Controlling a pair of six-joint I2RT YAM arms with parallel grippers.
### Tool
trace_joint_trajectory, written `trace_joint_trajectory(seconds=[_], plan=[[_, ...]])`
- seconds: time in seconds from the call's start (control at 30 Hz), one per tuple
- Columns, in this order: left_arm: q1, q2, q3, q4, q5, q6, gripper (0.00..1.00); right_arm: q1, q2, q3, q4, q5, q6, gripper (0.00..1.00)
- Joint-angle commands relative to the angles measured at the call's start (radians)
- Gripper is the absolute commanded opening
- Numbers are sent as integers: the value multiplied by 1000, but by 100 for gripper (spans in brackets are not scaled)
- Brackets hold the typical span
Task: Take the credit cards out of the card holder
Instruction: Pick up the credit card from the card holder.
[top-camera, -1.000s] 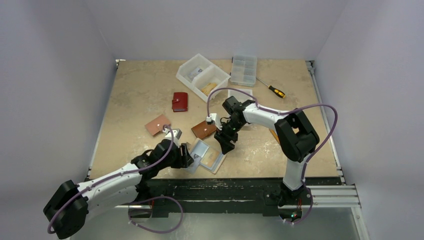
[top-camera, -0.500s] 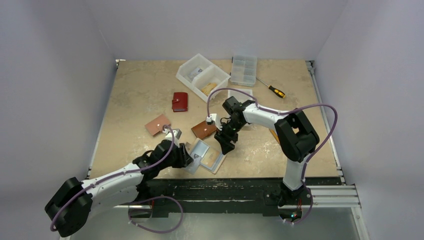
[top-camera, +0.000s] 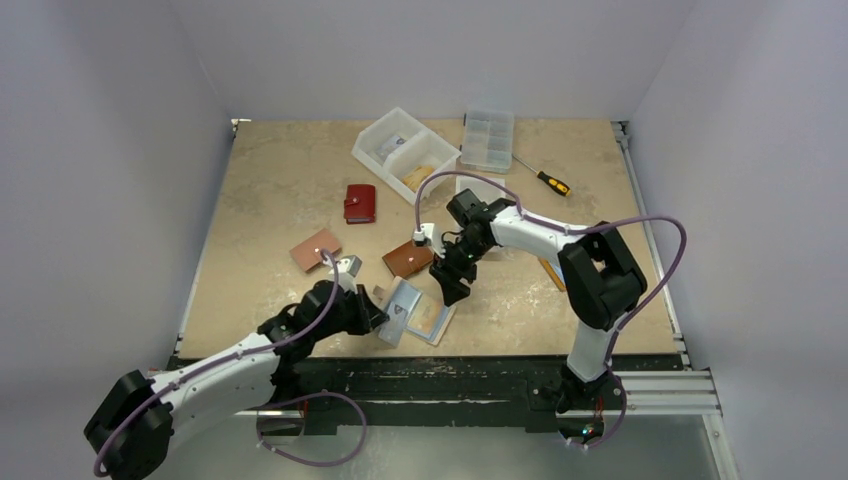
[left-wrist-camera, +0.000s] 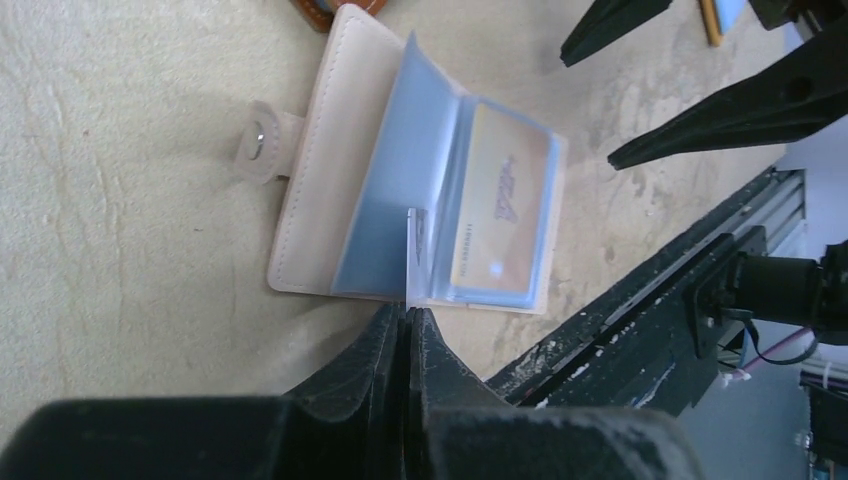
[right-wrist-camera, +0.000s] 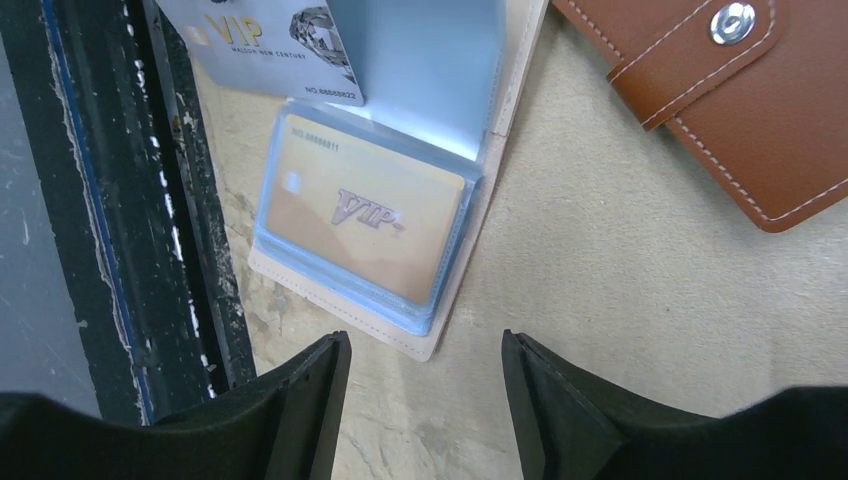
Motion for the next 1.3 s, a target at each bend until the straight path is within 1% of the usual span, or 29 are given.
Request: trace_joint_trajectory(seconds=[0.0,0.17,0.33,0.4,0.5,0.6,0.67,0.77,0.93,1.07,1.17,1.23,1.27], plan=[[7,-68,12,-16,40,3,0,-4,-67,-3,-7,-32,-25,65],[6,-76,29,-51,68,51,0,-10,-107,-2,-36,-84,-76,68],[7,-51,56,-34,115,88,0,-11,-139,9,-105,-214,-204,70],[7,-49,67,-34,130,103,0,-10,-160,1,-99,-258,-242,70],[7,-61,81,12,153,119,0,-6,-199,-22,-57,-304,-294,72],[6,-76,82,49,176,125,0,-4,-210,-17,-26,-316,-355,78],[6,-78,88,68,181,132,0,-2,-179,10,-31,-344,-359,80],[6,-70,93,95,183,136,0,17,-123,38,-24,-403,-340,80],[5,-49,98,160,210,131,0,55,-96,24,55,-370,-240,79],[5,-20,101,222,233,126,0,56,-71,26,60,-401,-198,78],[6,2,103,269,251,115,0,66,-51,26,59,-420,-182,74],[6,13,109,286,251,115,0,77,-33,37,35,-426,-193,66],[5,16,113,286,248,119,0,80,-20,47,7,-436,-209,58]])
